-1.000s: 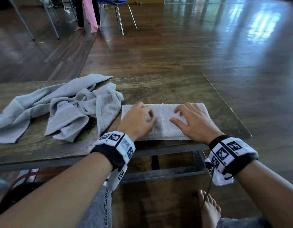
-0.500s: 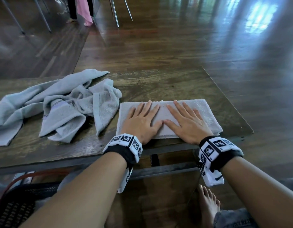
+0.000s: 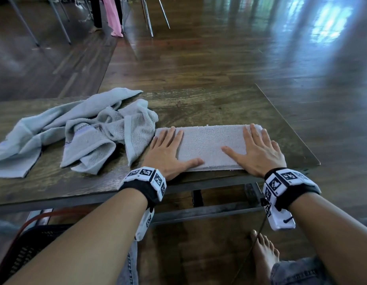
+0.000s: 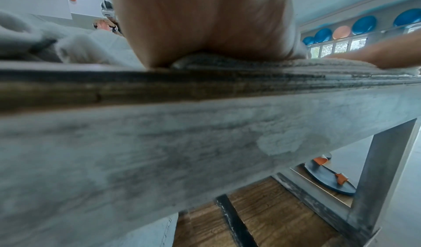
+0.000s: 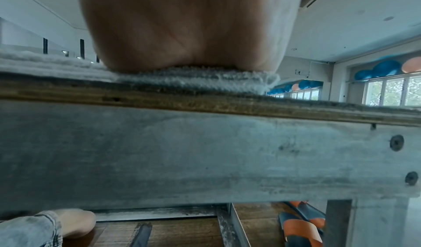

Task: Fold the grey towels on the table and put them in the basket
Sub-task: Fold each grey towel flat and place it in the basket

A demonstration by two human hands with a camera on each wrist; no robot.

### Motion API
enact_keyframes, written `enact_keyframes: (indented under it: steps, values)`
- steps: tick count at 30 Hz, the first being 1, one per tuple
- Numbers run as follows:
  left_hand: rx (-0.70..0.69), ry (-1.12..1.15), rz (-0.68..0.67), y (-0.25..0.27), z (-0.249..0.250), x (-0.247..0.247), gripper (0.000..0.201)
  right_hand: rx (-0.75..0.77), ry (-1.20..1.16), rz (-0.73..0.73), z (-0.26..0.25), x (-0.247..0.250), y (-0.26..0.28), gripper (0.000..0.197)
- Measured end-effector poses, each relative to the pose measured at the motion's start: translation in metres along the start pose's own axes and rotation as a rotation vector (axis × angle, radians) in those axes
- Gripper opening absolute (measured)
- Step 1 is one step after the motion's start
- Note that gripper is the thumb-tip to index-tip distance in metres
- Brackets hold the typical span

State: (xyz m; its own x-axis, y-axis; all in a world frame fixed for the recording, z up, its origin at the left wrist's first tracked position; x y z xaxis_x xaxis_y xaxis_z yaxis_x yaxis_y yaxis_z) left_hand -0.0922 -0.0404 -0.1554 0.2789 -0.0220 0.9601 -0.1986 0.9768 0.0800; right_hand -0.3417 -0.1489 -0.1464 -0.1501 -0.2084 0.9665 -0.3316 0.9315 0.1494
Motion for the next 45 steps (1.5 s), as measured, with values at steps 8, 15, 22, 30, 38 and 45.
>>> enact_keyframes:
  steps: [8,15,22,30,38,45]
  values:
    - [-0.004,-0.004,0.012,0.0,-0.002,0.002,0.122,-0.035,-0.001,-0.038,0.001,0.002,-0.002,0.118]
    - [0.014,-0.023,0.043,0.0,-0.002,-0.001,0.123,0.162,0.259,0.037,-0.022,0.028,0.008,0.104]
    - [0.077,-0.041,-0.003,0.003,0.004,0.004,0.124,0.381,0.081,0.014,-0.062,0.015,0.04,0.05]
    - [0.26,-0.09,0.045,0.016,0.031,0.012,0.124,0.64,0.043,0.087,-0.068,0.033,0.041,0.043]
    - [0.322,-0.184,0.06,0.013,0.049,0.035,0.073,0.487,-0.009,-0.042,-0.059,0.033,0.036,0.054]
    - [0.22,0.423,0.167,0.031,0.029,0.028,0.016,0.475,0.163,-0.2,-0.028,0.023,0.024,0.095]
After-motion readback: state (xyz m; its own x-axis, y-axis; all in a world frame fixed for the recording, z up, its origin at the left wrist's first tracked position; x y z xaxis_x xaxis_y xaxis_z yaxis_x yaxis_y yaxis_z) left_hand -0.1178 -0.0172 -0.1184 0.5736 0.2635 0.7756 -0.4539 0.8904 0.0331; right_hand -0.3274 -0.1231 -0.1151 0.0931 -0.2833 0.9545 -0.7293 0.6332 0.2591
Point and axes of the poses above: each hand's wrist, its own y-axis away from the middle knuckle, its own x-axis out of the back of the hand, z = x × y, the point moved 2 cm from there along -y, towards the middle knuckle, and after that the axes turned 2 degrees about -y, right-handed, at the moved point
